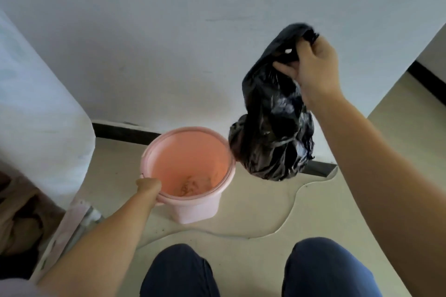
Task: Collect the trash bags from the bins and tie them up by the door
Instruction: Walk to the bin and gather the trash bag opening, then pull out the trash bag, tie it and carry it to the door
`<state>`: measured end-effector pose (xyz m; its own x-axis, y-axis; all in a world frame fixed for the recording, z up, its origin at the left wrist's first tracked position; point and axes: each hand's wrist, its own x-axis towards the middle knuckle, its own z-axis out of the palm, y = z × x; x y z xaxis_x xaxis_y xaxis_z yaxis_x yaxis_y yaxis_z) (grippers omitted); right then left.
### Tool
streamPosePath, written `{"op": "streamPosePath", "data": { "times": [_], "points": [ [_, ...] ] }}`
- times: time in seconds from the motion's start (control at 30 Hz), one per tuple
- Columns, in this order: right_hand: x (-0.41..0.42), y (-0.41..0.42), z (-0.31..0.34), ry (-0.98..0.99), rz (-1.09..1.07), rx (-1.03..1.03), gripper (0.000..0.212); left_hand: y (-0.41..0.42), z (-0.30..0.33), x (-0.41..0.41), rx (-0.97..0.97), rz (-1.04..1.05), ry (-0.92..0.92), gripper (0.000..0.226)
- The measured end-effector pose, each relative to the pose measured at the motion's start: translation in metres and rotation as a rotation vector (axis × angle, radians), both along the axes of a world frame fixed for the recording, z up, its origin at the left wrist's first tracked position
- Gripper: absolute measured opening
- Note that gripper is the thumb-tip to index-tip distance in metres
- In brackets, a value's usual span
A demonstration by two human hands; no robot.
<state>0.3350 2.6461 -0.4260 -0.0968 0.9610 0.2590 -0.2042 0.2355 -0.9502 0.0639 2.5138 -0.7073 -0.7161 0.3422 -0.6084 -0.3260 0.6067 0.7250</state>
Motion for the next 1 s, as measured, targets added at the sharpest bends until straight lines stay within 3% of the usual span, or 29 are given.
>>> {"op": "streamPosePath", "data": {
  "times": [0.17, 0.23, 0.33, 0.4, 0.5, 0.6, 0.7, 0.83, 0.93, 1.0],
  "points": [
    [0.03, 0.009, -0.073, -0.157, -0.03, -0.17, 0.019, 0.007, 0.0, 0.009, -0.137, 0.035, 0.098, 0.055],
    [0.042, 0.01, -0.105, -0.225, -0.008, -0.241, 0.019, 0.007, 0.002, 0.013, -0.261, -0.021, 0.249, 0.053],
    [0.058, 0.01, -0.154, -0.367, 0.031, -0.35, 0.018, 0.008, 0.012, 0.031, -0.357, -0.165, 0.479, 0.069],
    [0.066, 0.007, -0.18, -0.39, 0.054, -0.405, 0.017, 0.015, 0.017, 0.053, -0.302, -0.277, 0.694, 0.075],
    [0.074, 0.003, -0.198, -0.35, 0.071, -0.423, 0.018, 0.033, 0.03, 0.104, 0.005, -0.51, 0.945, 0.068],
    [0.081, 0.003, -0.202, -0.36, 0.108, -0.389, 0.017, 0.05, 0.043, 0.164, 0.413, -0.788, 0.842, 0.053],
    [0.092, 0.004, -0.193, -0.505, 0.141, -0.28, 0.021, 0.07, 0.053, 0.215, 0.615, -1.046, 0.723, 0.049],
    [0.114, 0.005, -0.177, -0.761, 0.173, -0.086, 0.017, 0.091, 0.067, 0.242, 0.58, -1.19, 0.561, 0.049],
    [0.133, 0.008, -0.17, -0.783, 0.187, -0.07, 0.016, 0.098, 0.073, 0.244, 0.493, -1.202, 0.632, 0.03],
    [0.148, 0.013, -0.172, -0.755, 0.188, -0.111, 0.028, 0.099, 0.08, 0.242, 0.499, -1.081, 0.677, 0.022]
  ]
}}
